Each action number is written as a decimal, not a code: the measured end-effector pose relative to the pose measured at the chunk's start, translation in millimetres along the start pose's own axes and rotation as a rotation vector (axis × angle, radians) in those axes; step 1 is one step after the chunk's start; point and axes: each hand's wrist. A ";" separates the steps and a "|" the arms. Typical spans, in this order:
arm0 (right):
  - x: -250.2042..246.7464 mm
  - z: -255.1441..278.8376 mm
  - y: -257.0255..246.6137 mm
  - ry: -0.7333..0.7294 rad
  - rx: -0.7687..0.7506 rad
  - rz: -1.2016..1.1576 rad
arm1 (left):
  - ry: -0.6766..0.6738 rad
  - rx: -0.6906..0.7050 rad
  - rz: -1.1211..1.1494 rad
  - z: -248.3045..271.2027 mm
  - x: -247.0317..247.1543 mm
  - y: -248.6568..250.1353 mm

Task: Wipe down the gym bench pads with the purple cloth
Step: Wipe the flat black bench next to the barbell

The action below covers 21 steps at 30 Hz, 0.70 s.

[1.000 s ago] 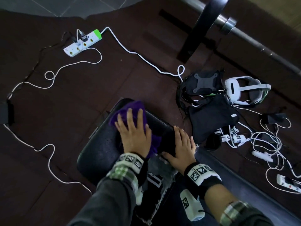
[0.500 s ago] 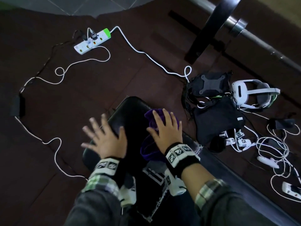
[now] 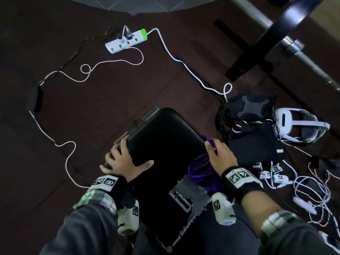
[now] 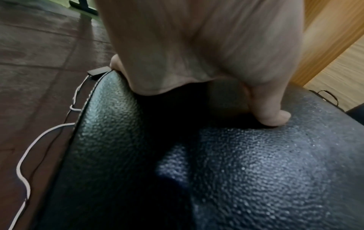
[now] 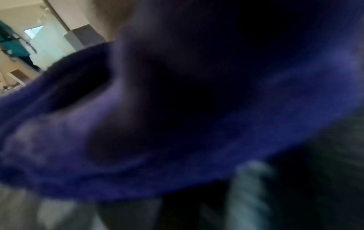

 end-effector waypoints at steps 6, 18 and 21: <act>7.0 -75.1 -97.7 -0.046 -0.084 0.088 | -0.182 -0.019 0.062 -6.7 -5.3 -4.7; -11.7 -24.7 -42.0 -0.038 0.005 -0.040 | -0.206 -0.007 0.129 -2.6 -11.9 -3.4; -9.6 -32.2 -49.2 -0.033 0.024 -0.013 | -0.210 0.004 0.146 -1.6 -13.2 -3.3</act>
Point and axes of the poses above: each hand's wrist, its own z-axis away from the middle knuckle, its own x-axis out of the palm, y = z × x, and after that the axes turned 6 degrees about -x, right-handed
